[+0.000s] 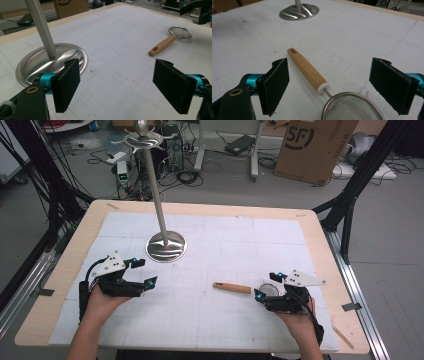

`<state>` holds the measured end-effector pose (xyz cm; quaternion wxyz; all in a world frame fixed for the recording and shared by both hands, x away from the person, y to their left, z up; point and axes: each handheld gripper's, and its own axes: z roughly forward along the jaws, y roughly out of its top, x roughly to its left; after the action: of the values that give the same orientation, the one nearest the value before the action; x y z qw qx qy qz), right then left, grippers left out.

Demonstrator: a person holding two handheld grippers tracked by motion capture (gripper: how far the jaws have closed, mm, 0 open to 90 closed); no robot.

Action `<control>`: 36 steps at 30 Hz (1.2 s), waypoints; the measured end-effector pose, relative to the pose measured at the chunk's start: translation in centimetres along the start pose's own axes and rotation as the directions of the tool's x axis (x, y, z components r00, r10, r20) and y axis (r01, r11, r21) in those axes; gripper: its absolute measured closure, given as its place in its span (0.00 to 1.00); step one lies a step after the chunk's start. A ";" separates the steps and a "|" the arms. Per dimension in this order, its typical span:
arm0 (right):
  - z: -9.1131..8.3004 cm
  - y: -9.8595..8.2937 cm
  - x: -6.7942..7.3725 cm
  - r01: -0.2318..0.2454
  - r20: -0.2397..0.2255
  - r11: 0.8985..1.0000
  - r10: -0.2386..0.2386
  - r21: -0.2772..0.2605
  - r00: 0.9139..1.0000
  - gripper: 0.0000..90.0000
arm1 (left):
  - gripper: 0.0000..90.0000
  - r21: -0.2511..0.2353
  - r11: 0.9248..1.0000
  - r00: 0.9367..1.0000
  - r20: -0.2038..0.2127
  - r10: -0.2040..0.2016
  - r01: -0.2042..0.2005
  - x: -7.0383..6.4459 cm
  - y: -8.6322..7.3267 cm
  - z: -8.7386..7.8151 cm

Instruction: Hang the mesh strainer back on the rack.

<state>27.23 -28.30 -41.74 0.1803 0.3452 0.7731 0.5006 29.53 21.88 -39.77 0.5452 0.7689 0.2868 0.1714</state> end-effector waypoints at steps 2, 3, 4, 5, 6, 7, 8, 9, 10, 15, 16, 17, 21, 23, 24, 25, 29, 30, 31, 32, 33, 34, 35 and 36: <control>0.3 0.0 0.1 0.013 0.002 1.000 -0.013 0.010 1.000 0.17 | 0.25 -0.004 1.000 1.000 -0.005 -0.003 0.003 0.1 -0.1 -0.1; 0.4 0.1 0.1 0.019 0.001 1.000 -0.019 0.013 1.000 0.17 | 0.25 -0.007 1.000 1.000 -0.006 -0.002 0.002 0.2 -0.1 -0.1; 0.5 0.1 0.1 0.025 0.002 1.000 -0.025 0.019 1.000 0.17 | 0.25 -0.011 1.000 1.000 -0.006 -0.008 0.008 0.3 -0.2 -0.1; 0.5 0.2 0.2 0.028 0.000 0.999 -0.028 0.026 1.000 0.17 | 0.25 -0.015 1.000 1.000 -0.004 -0.012 0.012 0.4 -0.2 -0.2; 0.6 0.2 0.3 0.032 -0.001 0.999 -0.032 0.032 0.999 0.17 | 0.25 -0.017 1.000 1.000 -0.002 -0.012 0.012 0.5 -0.2 -0.2; 0.6 0.3 0.3 0.036 0.005 0.999 -0.036 0.032 0.999 0.17 | 0.25 -0.017 1.000 1.000 -0.001 -0.018 0.018 0.6 -0.2 -0.2; 0.7 0.3 0.2 0.039 0.011 0.999 -0.039 0.030 0.999 0.17 | 0.24 -0.018 1.000 1.000 0.002 -0.021 0.021 0.6 -0.2 -0.2; 0.8 0.4 0.2 0.040 0.007 0.999 -0.041 0.034 0.999 0.18 | 0.24 -0.016 1.000 1.000 -0.001 -0.023 0.023 0.6 -0.3 -0.2; 1.0 0.4 0.1 0.040 0.002 0.998 -0.041 0.041 0.999 0.19 | 0.24 -0.018 1.000 1.000 -0.001 -0.023 0.023 0.6 -0.3 -0.2; 2.0 0.8 0.0 0.069 0.008 0.991 -0.070 0.112 0.998 0.25 | 0.24 -0.032 0.999 1.000 0.002 -0.019 0.019 0.6 -0.2 -0.4; 2.2 0.9 0.0 0.079 0.006 0.989 -0.080 0.125 0.997 0.26 | 0.24 -0.033 0.999 1.000 0.002 -0.022 0.022 0.6 -0.2 -0.4; 2.3 1.0 0.0 0.081 0.002 0.988 -0.082 0.135 0.997 0.28 | 0.24 -0.032 0.999 1.000 0.001 -0.021 0.021 0.6 -0.2 -0.4; 2.9 1.5 0.1 0.106 -0.023 0.976 -0.103 0.192 0.994 0.33 | 0.24 -0.023 1.000 1.000 0.000 -0.017 0.017 0.6 -0.2 -0.3; 3.2 1.9 0.2 0.125 -0.029 0.968 -0.122 0.216 0.992 0.34 | 0.24 -0.023 1.000 1.000 0.002 -0.016 0.016 0.6 -0.2 -0.3; 3.4 2.0 0.2 0.133 -0.037 0.964 -0.128 0.231 0.991 0.35 | 0.24 -0.023 1.000 1.000 0.003 -0.016 0.016 0.6 -0.2 -0.3; 3.6 2.2 0.3 0.142 -0.041 0.960 -0.136 0.241 0.990 0.36 | 0.24 -0.023 1.000 1.000 0.003 -0.016 0.016 0.6 -0.2 -0.3; 4.4 2.3 0.5 0.157 -0.068 0.946 -0.144 0.285 0.987 0.38 | 0.24 -0.028 0.999 1.000 0.005 -0.018 0.018 0.5 -0.2 -0.3; 4.7 2.2 0.5 0.162 -0.077 0.939 -0.145 0.304 0.986 0.39 | 0.24 -0.029 0.999 1.000 0.004 -0.018 0.018 0.5 -0.2 -0.3; 5.0 2.1 0.5 0.168 -0.081 0.933 -0.150 0.319 0.985 0.39 | 0.24 -0.030 0.999 1.000 0.003 -0.018 0.018 0.5 -0.2 -0.3; 5.3 2.0 0.5 0.172 -0.085 0.926 -0.152 0.337 0.985 0.40 | 0.24 -0.030 0.999 1.000 0.004 -0.019 0.019 0.5 -0.2 -0.3; 5.5 1.8 0.5 0.178 -0.092 0.919 -0.155 0.353 0.984 0.42 | 0.24 -0.029 0.999 1.000 0.007 -0.020 0.020 0.5 -0.2 -0.3; 5.8 1.7 0.5 0.177 -0.096 0.913 -0.153 0.367 0.984 0.44 | 0.24 -0.027 0.999 1.000 0.008 -0.019 0.019 0.5 -0.2 -0.3; 6.0 1.6 0.5 0.176 -0.096 0.909 -0.150 0.379 0.984 0.44 | 0.24 -0.025 1.000 1.000 0.009 -0.018 0.019 0.5 -0.2 -0.2; 6.2 1.5 0.5 0.174 -0.100 0.903 -0.146 0.392 0.984 0.46 | 0.24 -0.024 1.000 1.000 0.009 -0.019 0.019 0.5 -0.3 -0.2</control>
<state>31.28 -23.53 -43.00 0.1201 0.2927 0.8904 0.3273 29.71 22.41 -39.96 0.5574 0.7601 0.2896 0.1663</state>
